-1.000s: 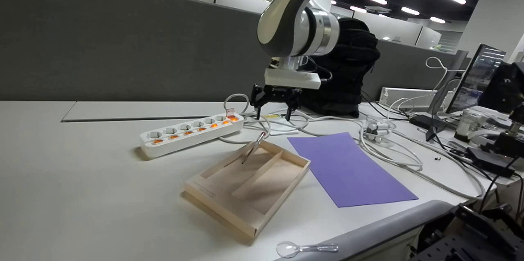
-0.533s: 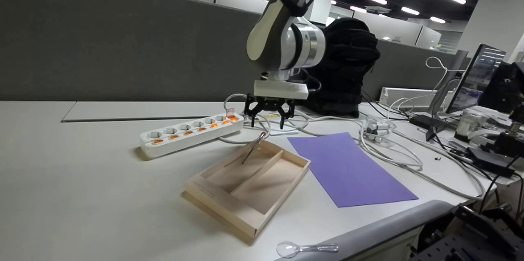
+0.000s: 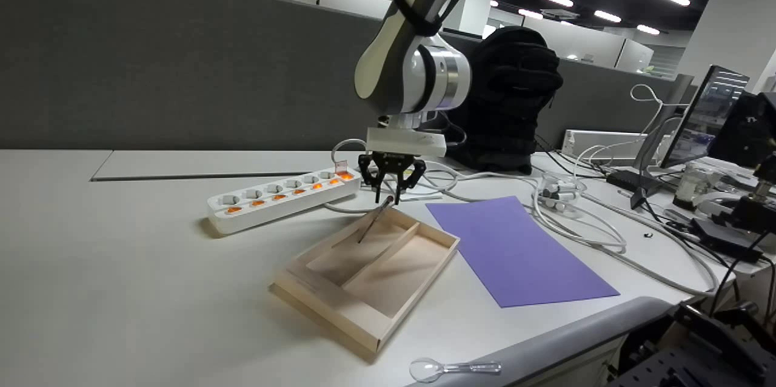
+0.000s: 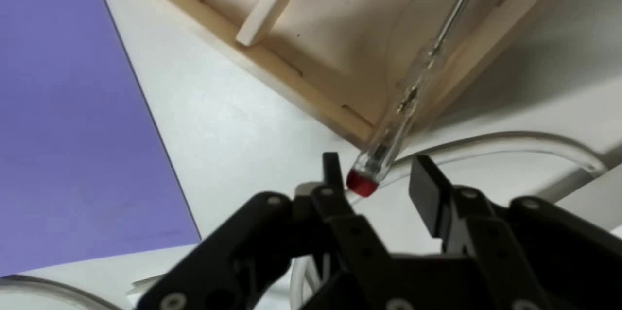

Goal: Remove the screwdriver from the tray and put it on the table

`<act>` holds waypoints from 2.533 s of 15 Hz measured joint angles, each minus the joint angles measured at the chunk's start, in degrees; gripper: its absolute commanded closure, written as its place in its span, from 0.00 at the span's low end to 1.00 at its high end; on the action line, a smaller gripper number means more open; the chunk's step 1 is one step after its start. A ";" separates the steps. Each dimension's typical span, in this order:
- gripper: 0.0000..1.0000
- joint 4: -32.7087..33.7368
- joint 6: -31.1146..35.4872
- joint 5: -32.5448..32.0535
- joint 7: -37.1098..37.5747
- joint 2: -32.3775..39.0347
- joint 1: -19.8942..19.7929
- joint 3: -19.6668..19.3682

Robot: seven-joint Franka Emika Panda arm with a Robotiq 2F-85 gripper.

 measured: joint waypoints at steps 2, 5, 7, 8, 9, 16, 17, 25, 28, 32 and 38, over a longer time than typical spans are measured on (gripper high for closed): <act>0.98 0.25 0.02 0.83 0.00 0.44 0.49 0.32; 0.94 0.57 0.36 1.70 0.48 0.38 0.91 -0.09; 0.94 0.58 1.48 1.78 1.80 -0.01 1.26 -1.51; 0.94 0.56 2.07 1.77 2.63 -0.41 1.53 -2.64; 0.94 0.44 2.58 1.76 3.59 -1.06 1.87 -4.03; 0.94 -5.34 2.91 -0.05 7.80 -8.85 3.09 -14.03; 0.94 -6.68 2.86 -0.50 8.99 -9.92 3.04 -15.20; 0.94 -16.14 2.82 12.43 2.67 -13.50 -10.53 -7.10; 0.94 -17.25 2.16 20.60 -4.03 -13.24 -16.91 -2.66; 0.94 -17.38 -0.36 27.17 -9.96 -12.81 -22.68 0.04; 0.94 -16.48 -4.32 27.29 -9.23 -10.46 -23.66 -1.19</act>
